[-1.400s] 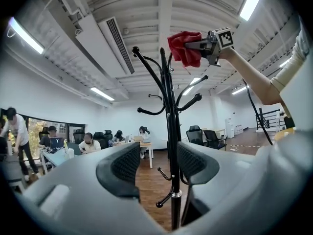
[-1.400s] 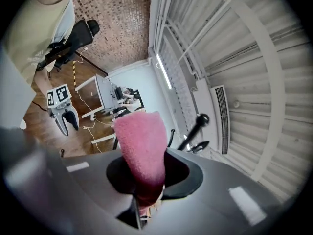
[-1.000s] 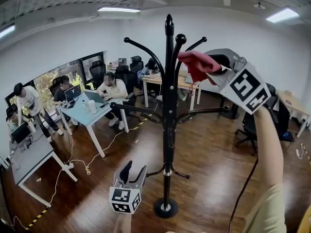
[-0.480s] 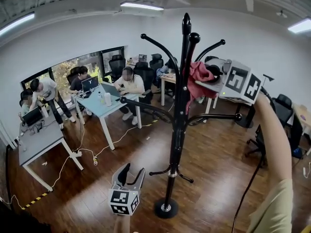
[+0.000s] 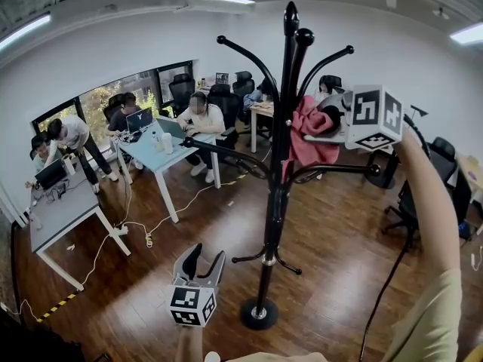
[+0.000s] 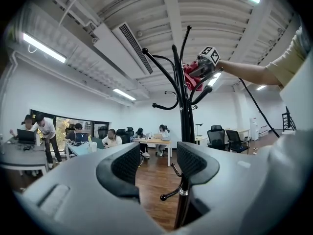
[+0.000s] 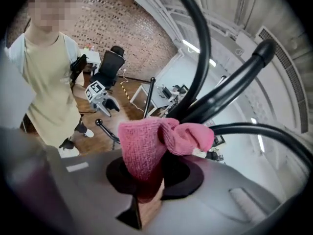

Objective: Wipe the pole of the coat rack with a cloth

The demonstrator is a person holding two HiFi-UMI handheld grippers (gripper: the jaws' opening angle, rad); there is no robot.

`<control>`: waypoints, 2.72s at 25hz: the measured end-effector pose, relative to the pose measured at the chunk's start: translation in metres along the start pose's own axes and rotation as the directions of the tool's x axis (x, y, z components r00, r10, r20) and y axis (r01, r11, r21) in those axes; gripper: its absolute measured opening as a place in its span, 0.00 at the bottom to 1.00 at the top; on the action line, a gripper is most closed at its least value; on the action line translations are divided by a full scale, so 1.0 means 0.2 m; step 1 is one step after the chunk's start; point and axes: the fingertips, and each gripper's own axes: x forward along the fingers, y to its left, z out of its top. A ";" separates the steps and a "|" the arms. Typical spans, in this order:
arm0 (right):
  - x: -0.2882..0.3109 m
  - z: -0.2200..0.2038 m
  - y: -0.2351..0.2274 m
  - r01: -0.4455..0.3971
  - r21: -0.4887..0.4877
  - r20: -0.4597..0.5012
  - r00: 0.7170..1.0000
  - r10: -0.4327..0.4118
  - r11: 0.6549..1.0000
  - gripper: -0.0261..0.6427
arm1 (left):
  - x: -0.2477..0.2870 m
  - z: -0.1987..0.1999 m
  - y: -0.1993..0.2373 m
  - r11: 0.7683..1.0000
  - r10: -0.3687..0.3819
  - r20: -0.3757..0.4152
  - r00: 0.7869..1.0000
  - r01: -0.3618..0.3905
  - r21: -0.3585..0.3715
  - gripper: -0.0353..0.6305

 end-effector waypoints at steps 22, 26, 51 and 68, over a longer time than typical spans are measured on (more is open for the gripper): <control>-0.38 -0.06 0.36 -0.351 0.117 -0.028 0.934 0.357 0.929 0.11 | 0.14 -0.01 -0.12 0.991 -0.132 -0.013 0.991 0.132 0.016 0.40; -0.54 -0.07 0.41 -0.381 0.130 -0.036 0.921 0.388 0.915 0.11 | 0.15 -0.02 -0.14 0.988 -0.157 -0.016 0.987 0.157 0.011 0.40; -0.16 0.08 -0.21 0.353 0.006 0.128 0.928 -0.351 0.935 0.11 | -0.04 -0.03 0.04 1.000 -0.002 -0.032 0.999 0.003 0.006 0.40; -0.95 -0.34 -0.81 0.908 0.239 -0.074 0.369 -0.926 0.343 0.11 | 0.00 -0.03 0.00 0.999 -0.044 -0.035 0.998 0.045 0.014 0.40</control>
